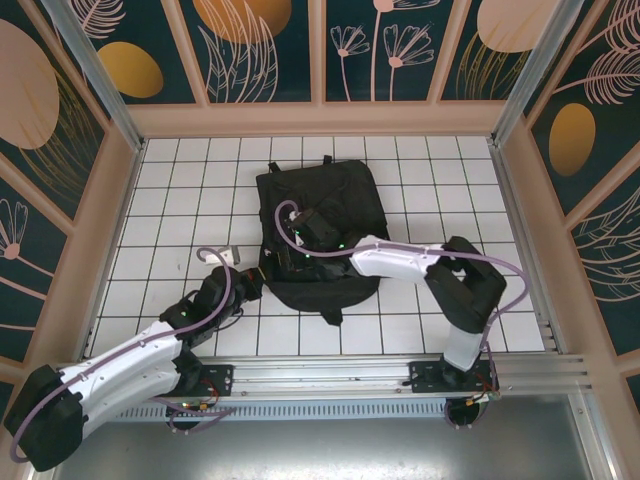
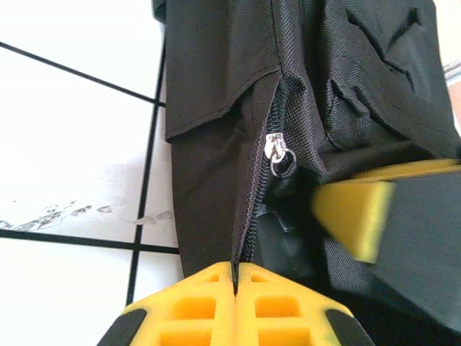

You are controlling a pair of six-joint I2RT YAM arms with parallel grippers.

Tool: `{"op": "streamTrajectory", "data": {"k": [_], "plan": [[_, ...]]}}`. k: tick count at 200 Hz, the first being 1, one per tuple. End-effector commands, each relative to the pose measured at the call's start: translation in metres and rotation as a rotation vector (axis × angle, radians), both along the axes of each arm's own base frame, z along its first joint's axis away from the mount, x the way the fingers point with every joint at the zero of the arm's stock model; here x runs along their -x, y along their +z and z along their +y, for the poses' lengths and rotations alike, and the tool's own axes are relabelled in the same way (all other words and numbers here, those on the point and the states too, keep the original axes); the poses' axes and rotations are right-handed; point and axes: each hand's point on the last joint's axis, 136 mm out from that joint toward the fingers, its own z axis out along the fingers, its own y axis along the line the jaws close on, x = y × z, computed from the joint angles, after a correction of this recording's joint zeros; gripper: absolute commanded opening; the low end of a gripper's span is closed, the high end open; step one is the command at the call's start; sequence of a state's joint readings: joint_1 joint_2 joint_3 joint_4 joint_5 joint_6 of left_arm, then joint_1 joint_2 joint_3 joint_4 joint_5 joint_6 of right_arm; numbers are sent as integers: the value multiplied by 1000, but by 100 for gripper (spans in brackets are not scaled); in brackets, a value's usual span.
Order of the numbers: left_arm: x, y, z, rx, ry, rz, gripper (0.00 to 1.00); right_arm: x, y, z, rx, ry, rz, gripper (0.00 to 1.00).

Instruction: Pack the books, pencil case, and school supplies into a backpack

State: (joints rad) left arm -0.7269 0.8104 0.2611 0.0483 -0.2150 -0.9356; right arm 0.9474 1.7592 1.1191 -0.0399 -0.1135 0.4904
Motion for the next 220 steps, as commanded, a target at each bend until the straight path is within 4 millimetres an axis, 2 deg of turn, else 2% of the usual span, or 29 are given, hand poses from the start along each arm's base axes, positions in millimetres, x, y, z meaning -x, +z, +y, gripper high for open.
{"op": "streamTrajectory", "data": {"k": [1, 28, 42, 66, 96, 115, 149, 179, 203, 220], "plan": [[14, -34, 14, -51, 35, 96, 0, 13, 43, 17, -176, 57, -19, 24], [12, -30, 8, -22, 22, 81, 0, 29, 40, 29, -205, 108, 8, 10], [11, -28, 7, -25, 17, 72, 0, 30, 35, 33, -212, 112, 31, 9], [11, -25, 8, -28, 16, 68, 0, 26, 19, 38, -168, 103, 45, 16], [12, -24, 11, -31, 26, 62, 0, 34, 14, 45, -142, 132, 45, 17], [11, -21, 12, -29, 28, 53, 0, 36, 5, 40, -73, 116, 24, 18], [10, -19, 9, -25, 18, 50, 0, 30, -16, 29, 11, 65, 21, 34], [9, -18, 3, -14, -2, 54, 0, 15, -24, 32, 58, 23, 1, 44], [8, -16, -1, 2, -12, 50, 0, -3, -24, 37, 37, -11, -2, 45], [9, -13, -5, 30, -28, 42, 0, -7, -20, 49, -37, 21, 28, 40]]}}
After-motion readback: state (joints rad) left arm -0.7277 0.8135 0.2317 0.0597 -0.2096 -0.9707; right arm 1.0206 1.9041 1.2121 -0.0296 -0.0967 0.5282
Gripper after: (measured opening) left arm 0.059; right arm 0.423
